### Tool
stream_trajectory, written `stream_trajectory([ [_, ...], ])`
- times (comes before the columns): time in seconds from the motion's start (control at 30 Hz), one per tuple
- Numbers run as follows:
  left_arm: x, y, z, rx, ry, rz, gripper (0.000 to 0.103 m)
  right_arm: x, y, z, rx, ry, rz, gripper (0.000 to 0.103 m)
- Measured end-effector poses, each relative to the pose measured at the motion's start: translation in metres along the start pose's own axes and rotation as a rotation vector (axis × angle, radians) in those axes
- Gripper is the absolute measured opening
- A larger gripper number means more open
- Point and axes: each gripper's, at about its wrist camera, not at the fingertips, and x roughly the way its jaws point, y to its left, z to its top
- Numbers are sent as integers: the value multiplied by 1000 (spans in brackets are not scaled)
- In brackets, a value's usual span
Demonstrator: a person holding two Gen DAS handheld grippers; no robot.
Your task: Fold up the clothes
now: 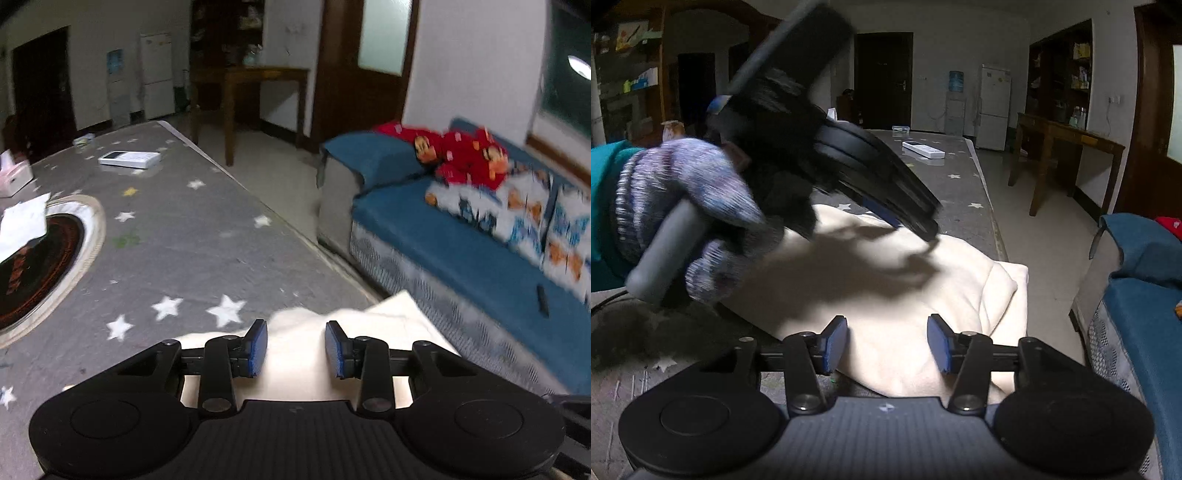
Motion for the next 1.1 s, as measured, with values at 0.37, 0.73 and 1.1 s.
stream_trajectory([
  [0.37, -9, 4, -2, -30, -1, 47, 57, -4, 3, 1, 19, -7, 19, 65],
  [0.73, -64, 17, -20, -66, -59, 108, 82, -12, 18, 3, 8, -35, 10, 92],
  [1.1, -108, 26, -48, -101, -100, 137, 96, -23, 33, 4, -3, -53, -29, 103],
])
